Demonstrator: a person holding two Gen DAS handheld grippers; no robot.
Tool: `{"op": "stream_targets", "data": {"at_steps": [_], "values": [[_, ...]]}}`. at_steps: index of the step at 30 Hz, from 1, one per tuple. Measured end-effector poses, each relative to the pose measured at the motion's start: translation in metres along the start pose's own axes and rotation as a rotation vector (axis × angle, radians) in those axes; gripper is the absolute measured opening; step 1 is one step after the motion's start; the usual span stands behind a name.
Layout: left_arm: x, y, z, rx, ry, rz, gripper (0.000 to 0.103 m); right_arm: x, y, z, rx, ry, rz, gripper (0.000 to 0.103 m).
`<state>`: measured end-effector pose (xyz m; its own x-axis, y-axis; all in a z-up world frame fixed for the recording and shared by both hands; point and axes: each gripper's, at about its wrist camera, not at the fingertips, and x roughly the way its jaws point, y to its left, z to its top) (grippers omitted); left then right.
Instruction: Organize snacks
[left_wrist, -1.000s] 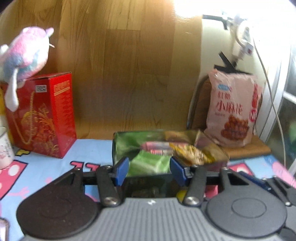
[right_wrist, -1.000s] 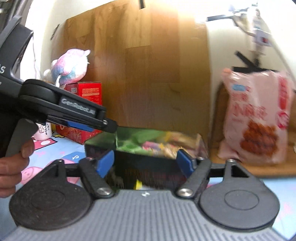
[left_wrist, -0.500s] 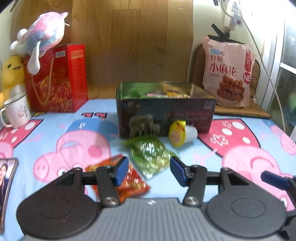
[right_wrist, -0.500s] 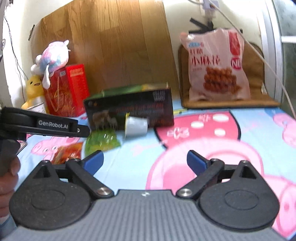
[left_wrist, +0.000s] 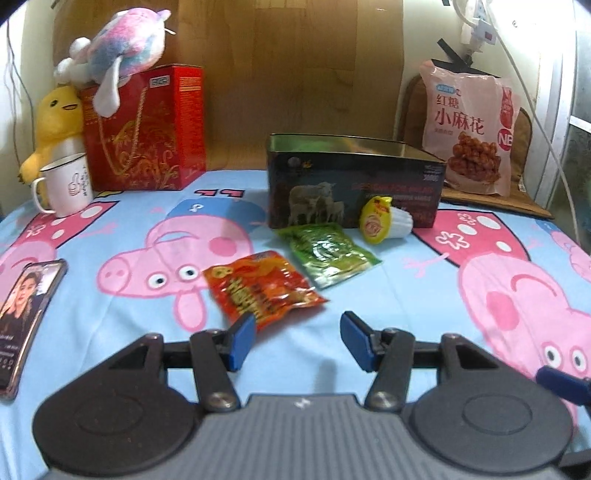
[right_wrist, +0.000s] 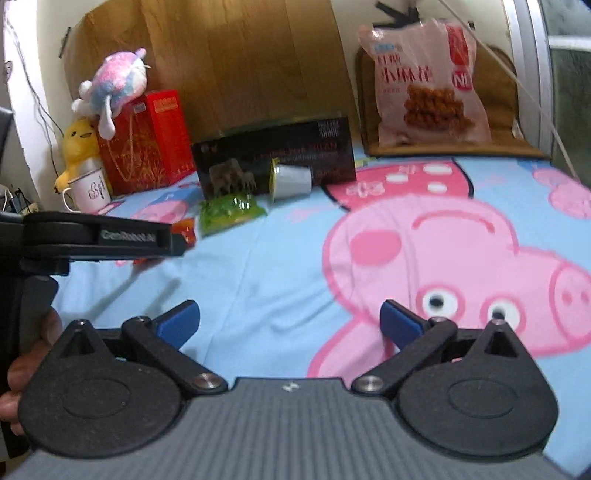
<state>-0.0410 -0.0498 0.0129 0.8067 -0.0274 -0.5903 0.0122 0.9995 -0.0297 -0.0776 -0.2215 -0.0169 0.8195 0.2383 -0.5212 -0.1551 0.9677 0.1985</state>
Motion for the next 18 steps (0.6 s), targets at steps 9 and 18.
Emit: {"op": "stream_targets", "data": {"at_steps": [9, 18], "values": [[0.003, -0.001, -0.026, 0.043, -0.027, 0.032, 0.062, -0.004, 0.013, -0.010, -0.072, 0.020, -0.039, 0.103], [0.000, 0.002, -0.033, 0.049, -0.046, 0.021, 0.068, -0.013, 0.018, -0.017, -0.103, 0.057, -0.032, 0.103]]}}
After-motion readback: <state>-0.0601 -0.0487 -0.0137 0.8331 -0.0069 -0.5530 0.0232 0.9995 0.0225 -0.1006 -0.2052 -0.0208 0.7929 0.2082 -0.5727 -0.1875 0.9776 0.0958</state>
